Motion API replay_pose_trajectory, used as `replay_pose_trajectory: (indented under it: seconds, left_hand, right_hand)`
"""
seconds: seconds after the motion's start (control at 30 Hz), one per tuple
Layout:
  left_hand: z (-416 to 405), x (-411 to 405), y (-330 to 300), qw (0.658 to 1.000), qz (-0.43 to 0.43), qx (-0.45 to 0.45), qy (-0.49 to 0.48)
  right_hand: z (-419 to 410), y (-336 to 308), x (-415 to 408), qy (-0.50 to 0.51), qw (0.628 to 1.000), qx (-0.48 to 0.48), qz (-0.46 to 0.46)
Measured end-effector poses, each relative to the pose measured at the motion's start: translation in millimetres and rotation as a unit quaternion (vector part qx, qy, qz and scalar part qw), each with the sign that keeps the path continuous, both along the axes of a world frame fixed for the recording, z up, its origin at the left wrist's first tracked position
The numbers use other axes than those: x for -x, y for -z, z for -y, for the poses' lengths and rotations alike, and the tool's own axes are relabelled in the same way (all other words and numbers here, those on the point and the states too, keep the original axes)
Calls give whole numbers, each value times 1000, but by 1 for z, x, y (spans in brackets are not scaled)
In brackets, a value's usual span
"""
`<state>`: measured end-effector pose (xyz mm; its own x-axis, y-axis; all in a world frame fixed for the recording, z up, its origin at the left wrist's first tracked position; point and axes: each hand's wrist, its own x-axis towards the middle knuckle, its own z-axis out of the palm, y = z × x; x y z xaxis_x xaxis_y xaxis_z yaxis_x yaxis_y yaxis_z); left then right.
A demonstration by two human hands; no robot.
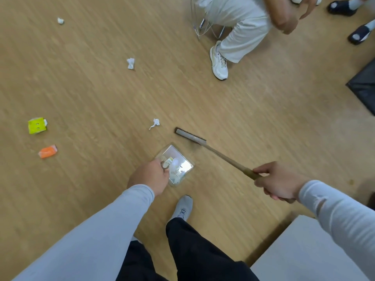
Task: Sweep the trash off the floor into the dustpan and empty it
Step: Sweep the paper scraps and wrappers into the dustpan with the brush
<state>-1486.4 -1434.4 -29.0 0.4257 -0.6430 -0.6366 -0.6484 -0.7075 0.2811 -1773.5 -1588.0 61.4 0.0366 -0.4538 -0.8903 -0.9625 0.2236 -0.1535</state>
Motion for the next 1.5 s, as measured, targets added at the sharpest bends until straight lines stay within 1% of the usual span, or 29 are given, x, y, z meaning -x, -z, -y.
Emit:
replay_pose_trajectory:
  seconds: [0.07, 0.17, 0.27, 0.37, 0.47, 0.67, 0.83, 0.9, 0.97, 1.03, 1.1, 1.17, 1.3, 1.37, 1.5]
  left_hand:
    - [-3, 0, -1, 1000, 0, 2, 1]
    - [-11, -5, -7, 1000, -4, 1, -6]
    - [-27, -22, -17, 999, -15, -2, -50]
    - [-45, -47, -27, 993, -19, 6, -114]
    - [-55, -74, -33, 989, -8, 15, -144]
    - [-54, -133, -23, 983, -11, 17, -184]
    - [-49, -178, -6, 978, -22, -1, -209]
    - [-46, -187, -1, 979, -26, -3, -204]
    - [-43, -191, 2, 980, -32, 2, -199]
    - [-41, -193, 5, 980, -36, 8, -197]
    - [-42, -195, 5, 980, -39, 8, -197]
    - [-44, -197, 6, 980, -38, 3, -195]
    - [-47, -201, 1, 982, -37, 0, -184]
    - [-49, -202, 0, 982, -38, 3, -185]
    - [-51, -201, -2, 982, -38, -1, -184]
  right_hand:
    - [1, 4, -16, -8, 1000, -3, -8]
    - [4, 1, -20, 27, 999, -19, 0]
    - [2, -7, -26, 40, 999, -18, 17]
    - [-3, -10, -50, 18, 999, 3, 28]
    - [-3, -6, -88, 5, 999, 25, 32]
    - [3, 5, -171, -24, 998, 52, 19]
    - [7, 34, -245, -61, 996, 70, 2]
    - [7, 45, -269, -85, 994, 72, -17]
    - [0, 50, -286, -137, 987, 71, -49]
    - [-7, 46, -292, -222, 968, 60, -97]
    - [-2, 26, -290, -265, 957, 32, -114]
    - [16, -7, -283, -247, 965, 8, -92]
    - [42, -63, -257, -183, 981, -2, -66]
    - [36, -69, -255, -177, 982, -2, -60]
    - [14, -50, -278, -185, 981, 29, -51]
